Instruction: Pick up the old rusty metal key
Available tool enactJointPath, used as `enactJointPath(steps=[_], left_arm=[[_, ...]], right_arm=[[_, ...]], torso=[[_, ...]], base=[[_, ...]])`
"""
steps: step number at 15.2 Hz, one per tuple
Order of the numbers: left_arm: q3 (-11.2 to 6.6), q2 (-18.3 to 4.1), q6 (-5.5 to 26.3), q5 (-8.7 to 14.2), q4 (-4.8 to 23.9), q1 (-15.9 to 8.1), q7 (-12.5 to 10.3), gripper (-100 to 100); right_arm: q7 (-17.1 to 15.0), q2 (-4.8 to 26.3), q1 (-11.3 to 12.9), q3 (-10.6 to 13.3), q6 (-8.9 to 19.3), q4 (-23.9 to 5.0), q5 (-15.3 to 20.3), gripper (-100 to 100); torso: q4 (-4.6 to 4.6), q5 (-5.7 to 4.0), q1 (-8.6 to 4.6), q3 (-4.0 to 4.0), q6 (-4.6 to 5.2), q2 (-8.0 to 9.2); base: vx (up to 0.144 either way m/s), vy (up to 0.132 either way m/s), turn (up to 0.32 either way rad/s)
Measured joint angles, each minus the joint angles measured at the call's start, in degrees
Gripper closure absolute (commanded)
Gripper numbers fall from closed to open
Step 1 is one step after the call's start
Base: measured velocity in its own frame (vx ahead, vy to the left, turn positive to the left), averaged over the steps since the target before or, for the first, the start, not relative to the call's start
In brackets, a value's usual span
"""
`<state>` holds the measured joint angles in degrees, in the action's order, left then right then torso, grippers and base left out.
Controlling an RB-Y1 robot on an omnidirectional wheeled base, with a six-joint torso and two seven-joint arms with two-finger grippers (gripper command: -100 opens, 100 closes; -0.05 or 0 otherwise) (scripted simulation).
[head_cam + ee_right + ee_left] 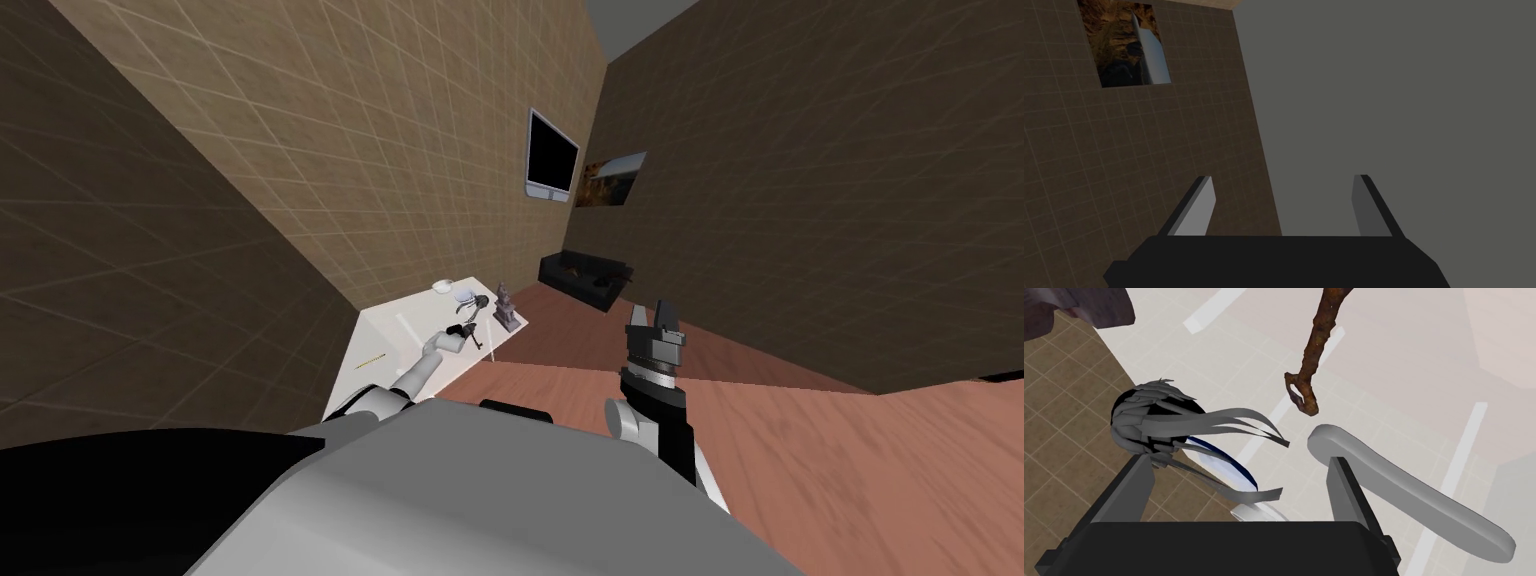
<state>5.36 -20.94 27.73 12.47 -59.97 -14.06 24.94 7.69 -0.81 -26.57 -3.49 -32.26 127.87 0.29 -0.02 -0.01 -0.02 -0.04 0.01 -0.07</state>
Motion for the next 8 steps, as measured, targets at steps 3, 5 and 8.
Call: enactJointPath(steps=[3,5,8], left_arm=[[0.21,-0.2,2.6,0.5,3.1,-1.6,1.0,-100],[0.36,-0.1,4.8,0.8,6.0,-3.5,1.8,-100],[0.49,0.1,8.1,0.7,8.9,-4.9,2.6,-100]], right_arm=[[0.0,0.0,0.0,0.0,0.0,0.0,0.0,0],[0.0,0.0,0.0,0.0,0.0,0.0,0.0,0],[0.0,0.0,0.0,0.0,0.0,0.0,0.0,0]], torso=[[0.0,0.0,0.0,0.0,-0.01,0.01],[0.0,0.0,0.01,-0.01,0.0,-0.02],[-0.01,0.0,0.02,-0.01,-0.03,-0.01]], base=[[0.013,0.003,-0.126],[0.019,0.006,-0.135],[0.016,0.006,-0.07]])
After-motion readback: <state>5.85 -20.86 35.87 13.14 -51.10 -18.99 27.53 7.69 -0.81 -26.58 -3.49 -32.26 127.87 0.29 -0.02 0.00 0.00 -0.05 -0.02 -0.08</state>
